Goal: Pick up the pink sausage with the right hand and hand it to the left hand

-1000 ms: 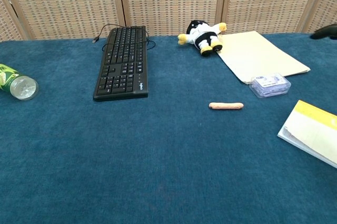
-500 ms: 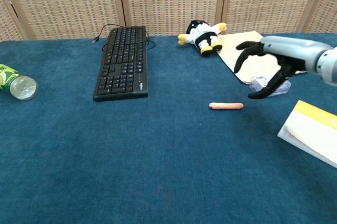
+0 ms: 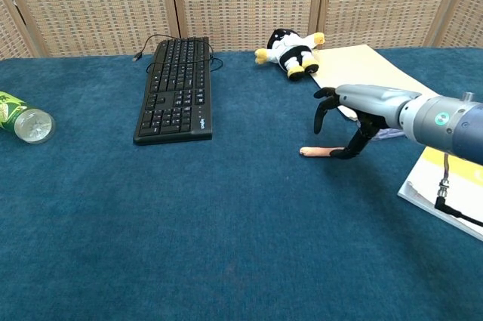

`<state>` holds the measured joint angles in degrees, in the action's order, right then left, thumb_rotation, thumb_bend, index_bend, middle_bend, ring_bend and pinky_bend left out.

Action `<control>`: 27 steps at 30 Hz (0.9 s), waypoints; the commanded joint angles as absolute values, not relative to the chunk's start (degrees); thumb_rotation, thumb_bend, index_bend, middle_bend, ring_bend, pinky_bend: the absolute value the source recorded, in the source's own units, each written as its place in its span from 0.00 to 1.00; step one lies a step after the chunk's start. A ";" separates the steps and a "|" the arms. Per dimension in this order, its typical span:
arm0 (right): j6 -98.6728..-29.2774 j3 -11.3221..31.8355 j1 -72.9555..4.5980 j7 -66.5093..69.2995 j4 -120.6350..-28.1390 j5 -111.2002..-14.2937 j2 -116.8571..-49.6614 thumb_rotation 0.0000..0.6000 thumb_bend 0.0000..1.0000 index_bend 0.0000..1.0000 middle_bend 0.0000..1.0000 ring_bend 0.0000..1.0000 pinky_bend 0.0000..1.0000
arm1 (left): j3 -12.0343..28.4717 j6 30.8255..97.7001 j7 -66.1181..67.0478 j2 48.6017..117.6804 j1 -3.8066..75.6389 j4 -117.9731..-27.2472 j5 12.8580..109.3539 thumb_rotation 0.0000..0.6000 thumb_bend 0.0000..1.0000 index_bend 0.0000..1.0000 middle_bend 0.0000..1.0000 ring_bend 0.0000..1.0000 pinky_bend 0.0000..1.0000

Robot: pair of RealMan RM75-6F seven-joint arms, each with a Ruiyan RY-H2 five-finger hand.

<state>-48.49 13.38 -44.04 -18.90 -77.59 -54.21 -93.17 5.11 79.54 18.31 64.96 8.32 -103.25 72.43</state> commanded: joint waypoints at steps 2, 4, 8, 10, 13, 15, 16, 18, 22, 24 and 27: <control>-48.82 12.59 -44.69 -20.08 -74.47 -53.94 -94.55 1.00 0.46 0.42 0.00 0.00 0.00 | 5.12 79.39 18.19 64.97 8.42 -103.10 72.13 1.00 0.00 0.00 0.00 0.00 0.00; -48.89 12.54 -44.77 -20.21 -73.58 -53.76 -94.86 1.00 0.46 0.42 0.00 0.00 0.00 | 5.14 79.29 18.14 64.96 8.48 -103.07 72.01 1.00 0.00 0.00 0.00 0.00 0.00; -48.69 12.59 -44.78 -19.98 -71.95 -53.01 -95.40 1.00 0.46 0.44 0.00 0.00 0.00 | 5.11 79.39 18.12 64.96 8.52 -103.04 71.97 1.00 0.00 0.00 0.00 0.00 0.00; -48.38 12.51 -44.76 -19.77 -71.30 -52.68 -95.57 1.00 0.46 0.45 0.00 0.00 0.00 | 5.06 79.47 18.14 64.98 8.52 -103.03 71.97 1.00 0.00 0.00 0.00 0.00 0.00; -47.70 12.50 -44.76 -19.30 -70.92 -52.05 -95.79 1.00 0.47 0.45 0.00 0.00 0.00 | 5.01 79.43 18.25 65.02 8.60 -103.01 71.87 1.00 0.00 0.00 0.00 0.00 0.00; -47.53 12.49 -44.88 -19.32 -70.43 -51.79 -96.11 1.00 0.48 0.46 0.00 0.00 0.00 | 4.96 79.54 18.33 65.08 8.60 -102.99 71.90 1.00 0.00 0.00 0.00 0.00 0.00; -47.59 12.44 -44.91 -19.38 -70.08 -51.75 -96.35 1.00 0.48 0.46 0.00 0.00 0.00 | 4.95 79.60 18.36 65.09 8.60 -103.01 71.93 1.00 0.00 0.00 0.00 0.00 0.00; -47.72 12.31 -44.87 -19.31 -69.29 -51.73 -96.90 1.00 0.48 0.46 0.00 0.00 0.00 | 4.95 79.70 18.37 65.05 8.60 -103.10 71.92 1.00 0.00 0.00 0.00 0.00 0.00; -47.41 12.11 -44.75 -18.93 -67.58 -51.45 -97.85 1.00 0.49 0.47 0.00 0.00 0.00 | 4.86 79.74 18.28 65.04 8.58 -102.96 71.83 1.00 0.00 0.00 0.00 0.00 0.00; -47.17 12.28 -44.63 -18.22 -67.07 -51.33 -98.22 1.00 0.49 0.47 0.00 0.00 0.00 | 4.86 79.78 18.22 65.06 8.59 -102.88 71.79 1.00 0.00 0.00 0.00 0.00 0.00; -46.81 12.55 -44.61 -17.23 -66.81 -51.53 -98.45 1.00 0.49 0.49 0.00 0.00 0.00 | 4.84 79.74 18.26 65.14 8.66 -102.78 71.71 1.00 0.00 0.00 0.00 0.00 0.00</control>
